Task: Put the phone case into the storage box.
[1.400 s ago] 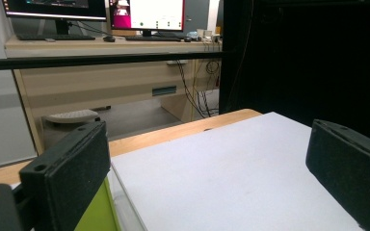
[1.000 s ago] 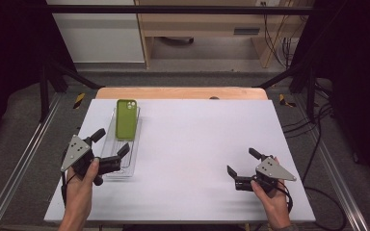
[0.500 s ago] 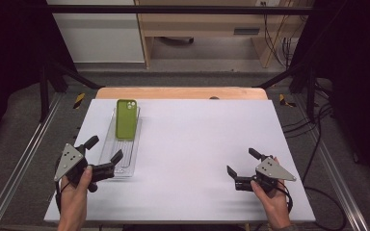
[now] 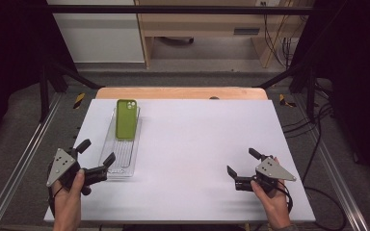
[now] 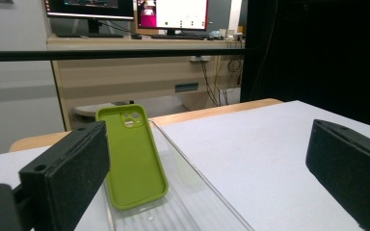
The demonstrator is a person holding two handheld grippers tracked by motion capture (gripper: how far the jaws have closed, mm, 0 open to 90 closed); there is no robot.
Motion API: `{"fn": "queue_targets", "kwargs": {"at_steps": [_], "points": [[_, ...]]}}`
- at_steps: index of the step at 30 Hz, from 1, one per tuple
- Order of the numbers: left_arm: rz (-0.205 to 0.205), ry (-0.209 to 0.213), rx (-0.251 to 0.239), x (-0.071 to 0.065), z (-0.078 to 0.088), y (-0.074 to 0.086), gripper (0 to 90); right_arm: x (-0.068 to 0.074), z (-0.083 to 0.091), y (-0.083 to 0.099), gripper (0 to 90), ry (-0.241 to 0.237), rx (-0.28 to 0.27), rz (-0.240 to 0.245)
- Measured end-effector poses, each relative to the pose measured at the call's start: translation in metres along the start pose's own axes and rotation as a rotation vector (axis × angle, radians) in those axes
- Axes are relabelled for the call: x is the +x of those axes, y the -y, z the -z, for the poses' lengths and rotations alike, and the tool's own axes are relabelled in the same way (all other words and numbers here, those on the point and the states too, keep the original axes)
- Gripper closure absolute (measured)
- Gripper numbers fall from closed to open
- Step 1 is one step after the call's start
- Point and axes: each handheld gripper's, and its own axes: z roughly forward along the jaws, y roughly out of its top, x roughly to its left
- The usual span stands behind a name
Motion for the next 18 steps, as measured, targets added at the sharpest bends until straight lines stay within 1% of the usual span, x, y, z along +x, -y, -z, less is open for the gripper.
{"fn": "queue_targets", "kwargs": {"at_steps": [7, 16, 18], "points": [[0.004, -0.02, -0.005, 0.006, 0.004, 0.004, 1.3, 0.0, 0.0, 0.0, 2.1, -0.002, -0.001, 0.001], [0.007, -0.034, 0.006, 0.013, 0.008, 0.014, 1.3, 0.0, 0.0, 0.0, 2.1, -0.001, 0.0, 0.0], [0.005, -0.032, 0.01, 0.014, 0.008, 0.015, 1.3, 0.0, 0.0, 0.0, 2.1, 0.0, -0.001, 0.001]]}}
